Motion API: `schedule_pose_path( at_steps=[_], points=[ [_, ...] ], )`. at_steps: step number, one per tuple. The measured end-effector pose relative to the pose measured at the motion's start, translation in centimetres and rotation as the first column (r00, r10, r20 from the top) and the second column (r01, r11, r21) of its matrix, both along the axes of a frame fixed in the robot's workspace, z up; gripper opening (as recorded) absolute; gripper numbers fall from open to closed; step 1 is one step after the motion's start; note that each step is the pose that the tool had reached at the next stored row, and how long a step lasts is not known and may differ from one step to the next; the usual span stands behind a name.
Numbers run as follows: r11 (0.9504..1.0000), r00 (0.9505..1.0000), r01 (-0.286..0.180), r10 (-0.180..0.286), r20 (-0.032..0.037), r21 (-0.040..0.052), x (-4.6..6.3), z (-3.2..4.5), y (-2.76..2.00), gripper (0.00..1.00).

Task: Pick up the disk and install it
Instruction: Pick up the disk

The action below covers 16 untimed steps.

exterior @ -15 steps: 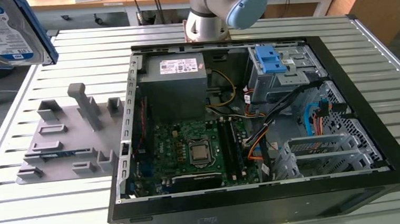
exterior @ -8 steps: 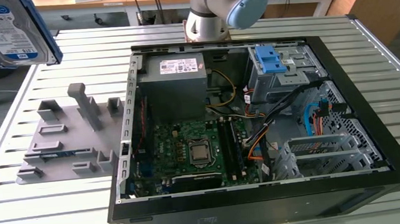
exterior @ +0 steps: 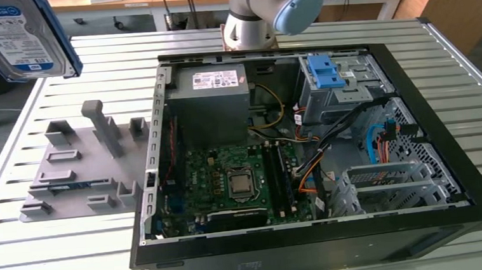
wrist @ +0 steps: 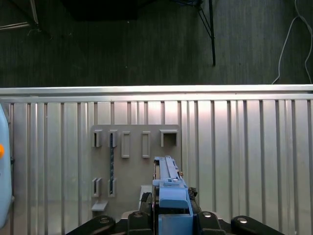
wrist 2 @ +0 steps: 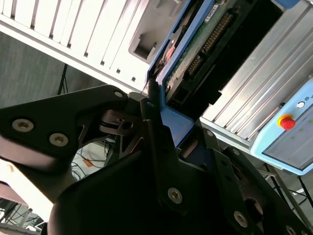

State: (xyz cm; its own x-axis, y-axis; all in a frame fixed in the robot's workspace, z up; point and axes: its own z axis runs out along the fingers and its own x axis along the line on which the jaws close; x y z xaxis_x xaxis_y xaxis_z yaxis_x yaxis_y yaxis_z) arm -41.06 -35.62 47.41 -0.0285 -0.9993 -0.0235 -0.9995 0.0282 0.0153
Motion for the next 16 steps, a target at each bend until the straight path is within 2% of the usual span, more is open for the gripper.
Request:
schedule_pose_path(
  at_steps=[5, 11, 16],
  points=[
    [1.0, 1.0, 0.0, 0.0, 0.0, 0.0001, 0.3, 0.13, 0.0, 0.36],
    [1.0, 1.0, 0.0, 0.0, 0.0, 0.0001, 0.3, 0.98, 0.0, 0.36],
    [1.0, 1.0, 0.0, 0.0, 0.0, 0.0001, 0.3, 1.29, -0.09, 0.36]
  ],
)
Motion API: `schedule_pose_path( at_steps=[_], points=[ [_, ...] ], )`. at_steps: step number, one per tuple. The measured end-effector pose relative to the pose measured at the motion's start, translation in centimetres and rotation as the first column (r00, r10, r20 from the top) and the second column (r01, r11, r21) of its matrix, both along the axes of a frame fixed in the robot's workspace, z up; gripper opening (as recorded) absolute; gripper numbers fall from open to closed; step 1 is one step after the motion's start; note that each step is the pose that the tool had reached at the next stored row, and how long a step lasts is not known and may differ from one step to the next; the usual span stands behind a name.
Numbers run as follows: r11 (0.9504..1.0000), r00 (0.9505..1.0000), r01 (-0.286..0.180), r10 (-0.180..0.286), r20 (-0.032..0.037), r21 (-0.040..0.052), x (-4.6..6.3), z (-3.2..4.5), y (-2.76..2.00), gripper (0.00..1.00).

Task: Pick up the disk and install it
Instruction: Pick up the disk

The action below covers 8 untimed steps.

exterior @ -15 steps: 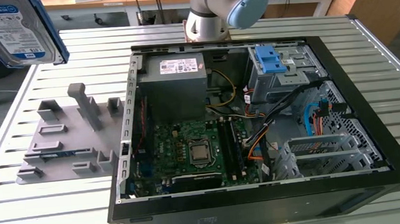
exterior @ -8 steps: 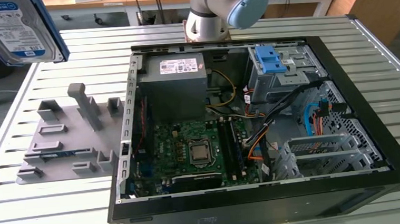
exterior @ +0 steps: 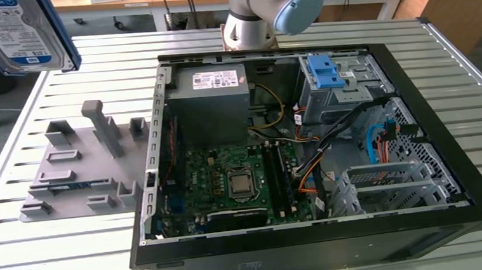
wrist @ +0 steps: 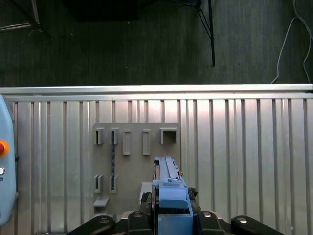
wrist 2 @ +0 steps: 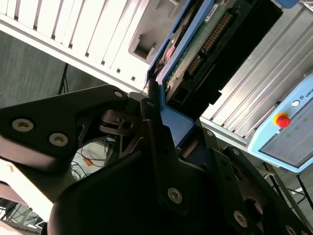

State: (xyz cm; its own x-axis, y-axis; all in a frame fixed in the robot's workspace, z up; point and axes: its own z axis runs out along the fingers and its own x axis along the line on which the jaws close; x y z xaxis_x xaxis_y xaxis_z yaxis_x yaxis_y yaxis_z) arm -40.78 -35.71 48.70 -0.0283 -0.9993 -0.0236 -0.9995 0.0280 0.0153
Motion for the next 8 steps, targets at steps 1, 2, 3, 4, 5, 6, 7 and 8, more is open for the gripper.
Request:
schedule_pose_path(
  at_steps=[1, 2, 3, 4, 5, 6, 7, 8],
  points=[
    [1.0, 1.0, 0.0, 0.0, -0.0001, 0.0, 0.0, 0.01, -0.06, 0.36],
    [1.0, 1.0, 0.0, 0.0, 0.0, 0.0, 0.0, 0.02, -0.15, 0.36],
    [1.0, 1.0, 0.0, 0.0, -0.0001, 0.0, 0.0, 0.03, -0.27, 0.36],
    [1.0, 1.0, 0.0, 0.0, -0.0001, 0.0, 0.0, 0.03, -0.42, 0.36],
    [1.0, 1.0, 0.0, 0.0, -0.0001, -0.0001, 0.0, 0.03, -0.57, 0.36],
    [1.0, 1.0, 0.0, 0.0, -0.0001, 0.0, 0.0, 0.04, -0.72, 0.36],
    [1.0, 1.0, 0.0, 0.0, 0.0, 0.0, 0.0, 0.04, -0.9, 0.36],
    [1.0, 1.0, 0.0, 0.0, 0.0, 0.0, 0.0, 0.05, -1.07, 0.36]
  ],
)
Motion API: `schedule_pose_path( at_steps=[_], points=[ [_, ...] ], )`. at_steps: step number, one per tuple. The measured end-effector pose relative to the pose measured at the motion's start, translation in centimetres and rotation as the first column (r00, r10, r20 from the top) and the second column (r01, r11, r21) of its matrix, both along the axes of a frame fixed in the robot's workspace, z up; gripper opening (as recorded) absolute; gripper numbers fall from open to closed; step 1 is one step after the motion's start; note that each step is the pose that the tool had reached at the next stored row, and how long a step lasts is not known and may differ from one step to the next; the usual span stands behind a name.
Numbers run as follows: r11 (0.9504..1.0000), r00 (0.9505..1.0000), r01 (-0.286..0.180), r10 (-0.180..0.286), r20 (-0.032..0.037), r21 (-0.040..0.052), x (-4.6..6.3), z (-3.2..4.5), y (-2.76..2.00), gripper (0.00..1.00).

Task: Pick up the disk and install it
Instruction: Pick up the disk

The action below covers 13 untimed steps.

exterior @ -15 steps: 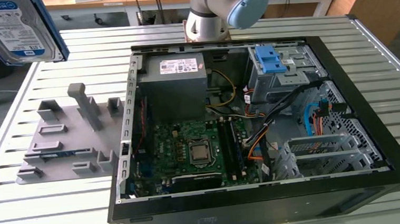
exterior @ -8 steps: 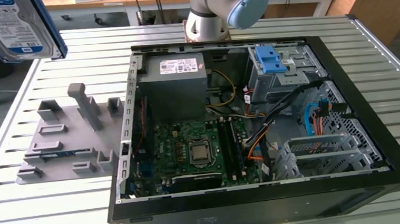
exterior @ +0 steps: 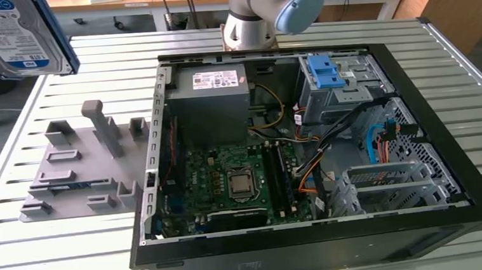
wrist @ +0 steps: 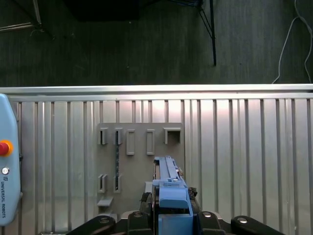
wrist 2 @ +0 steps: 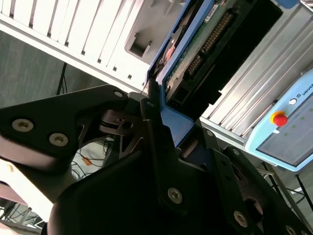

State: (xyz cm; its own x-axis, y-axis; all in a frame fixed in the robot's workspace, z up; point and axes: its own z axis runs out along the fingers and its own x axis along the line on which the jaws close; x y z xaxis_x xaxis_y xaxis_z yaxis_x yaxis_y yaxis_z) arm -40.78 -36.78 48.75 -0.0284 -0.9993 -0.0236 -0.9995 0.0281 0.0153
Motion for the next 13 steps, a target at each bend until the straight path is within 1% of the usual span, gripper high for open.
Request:
schedule_pose_path(
  at_steps=[2, 3, 8, 13],
  points=[
    [1.0, 1.0, 0.0, 0.0, 0.0, 0.0, -0.01, 0.0, -0.26, 0.36],
    [1.0, 1.0, 0.0, 0.0, 0.0, 0.0, 0.0, 0.0, -0.3, 0.36],
    [1.0, 1.0, 0.0, 0.0, -0.0001, 0.0, 0.3, 0.01, -0.31, 0.36],
    [1.0, 1.0, 0.0, 0.0, -0.0007, 0.0, 0.98, 0.0, -0.31, 0.36]
  ],
)
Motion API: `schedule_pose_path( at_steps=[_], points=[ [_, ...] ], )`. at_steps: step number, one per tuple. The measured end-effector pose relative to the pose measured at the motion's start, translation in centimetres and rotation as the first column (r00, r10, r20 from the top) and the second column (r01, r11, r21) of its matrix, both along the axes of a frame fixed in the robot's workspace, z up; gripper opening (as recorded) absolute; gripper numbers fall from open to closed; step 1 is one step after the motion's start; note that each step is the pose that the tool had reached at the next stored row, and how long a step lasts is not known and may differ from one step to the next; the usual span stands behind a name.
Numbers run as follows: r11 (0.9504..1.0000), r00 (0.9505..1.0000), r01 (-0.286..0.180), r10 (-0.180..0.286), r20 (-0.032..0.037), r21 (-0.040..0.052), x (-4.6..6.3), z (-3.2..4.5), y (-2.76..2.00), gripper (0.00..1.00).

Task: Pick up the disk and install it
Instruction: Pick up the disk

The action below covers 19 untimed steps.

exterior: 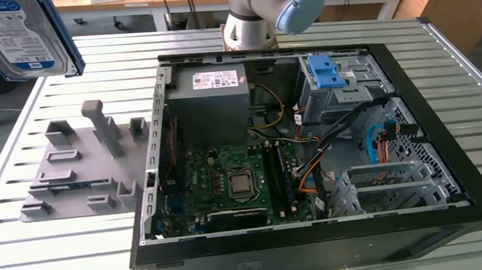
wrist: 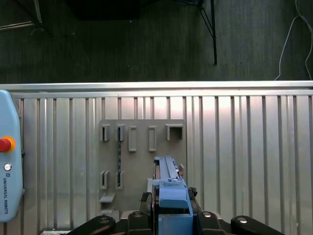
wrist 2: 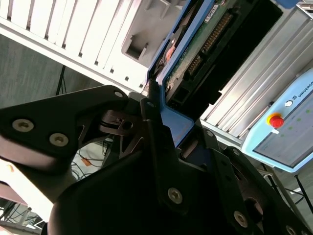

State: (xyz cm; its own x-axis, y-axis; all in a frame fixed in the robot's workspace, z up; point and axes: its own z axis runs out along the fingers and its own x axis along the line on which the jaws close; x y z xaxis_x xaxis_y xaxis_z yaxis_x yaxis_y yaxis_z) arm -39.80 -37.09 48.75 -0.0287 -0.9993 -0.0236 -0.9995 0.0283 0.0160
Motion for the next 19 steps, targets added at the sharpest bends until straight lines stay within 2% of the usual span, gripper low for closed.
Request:
schedule_pose_path(
  at_steps=[19],
  points=[
    [1.0, 1.0, 0.0, 0.0, -0.0097, 0.0, 3.6, 0.01, 0.0, 0.36]
  ],
)
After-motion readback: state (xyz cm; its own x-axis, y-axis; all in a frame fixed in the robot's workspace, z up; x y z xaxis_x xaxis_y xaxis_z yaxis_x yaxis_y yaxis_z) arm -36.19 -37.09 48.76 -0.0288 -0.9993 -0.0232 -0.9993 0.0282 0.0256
